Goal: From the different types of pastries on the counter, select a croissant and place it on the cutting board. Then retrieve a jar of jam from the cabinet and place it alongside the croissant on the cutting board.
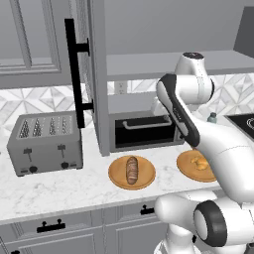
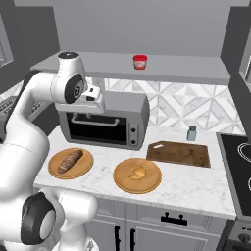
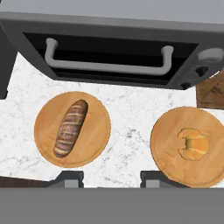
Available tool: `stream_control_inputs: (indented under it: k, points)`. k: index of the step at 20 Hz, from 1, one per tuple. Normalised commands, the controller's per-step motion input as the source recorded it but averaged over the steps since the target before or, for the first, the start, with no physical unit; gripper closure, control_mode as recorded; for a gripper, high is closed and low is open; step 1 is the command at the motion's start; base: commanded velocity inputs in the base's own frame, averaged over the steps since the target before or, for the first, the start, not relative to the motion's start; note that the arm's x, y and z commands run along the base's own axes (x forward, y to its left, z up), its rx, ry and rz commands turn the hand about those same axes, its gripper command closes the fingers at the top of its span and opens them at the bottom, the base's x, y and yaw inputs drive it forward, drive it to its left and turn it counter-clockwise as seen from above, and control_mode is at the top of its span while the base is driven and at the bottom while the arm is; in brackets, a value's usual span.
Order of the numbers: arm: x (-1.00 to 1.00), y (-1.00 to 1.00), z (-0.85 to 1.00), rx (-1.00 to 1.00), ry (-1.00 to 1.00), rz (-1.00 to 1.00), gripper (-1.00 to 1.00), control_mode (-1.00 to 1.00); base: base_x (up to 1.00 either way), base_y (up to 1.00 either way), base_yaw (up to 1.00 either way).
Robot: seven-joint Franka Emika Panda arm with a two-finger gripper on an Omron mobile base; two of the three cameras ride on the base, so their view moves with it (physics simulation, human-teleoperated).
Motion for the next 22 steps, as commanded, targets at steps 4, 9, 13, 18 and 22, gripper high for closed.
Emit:
stream_control_inputs:
  k: [4,9,13,18,22]
  points:
    - [-0.02,-0.04,0.0,0.0,0.0,0.0,-1.0,-1.0,0.0,0.0,0.0]
    - [-0.1,-0.18,0.0,0.0,-0.02,-0.01,-1.0,-1.0,0.0,0.0,0.0]
    - [-0.12,-0.26,0.0,0.0,-0.03,-0.02,-1.0,-1.0,0.0,0.0,0.0]
    - [-0.1,-0.41,-0.01,0.0,-0.03,-0.04,-1.0,-1.0,0.0,0.0,0.0]
    - [-0.11,-0.58,-0.02,0.0,-0.05,-0.02,-1.0,-1.0,0.0,0.0,0.0]
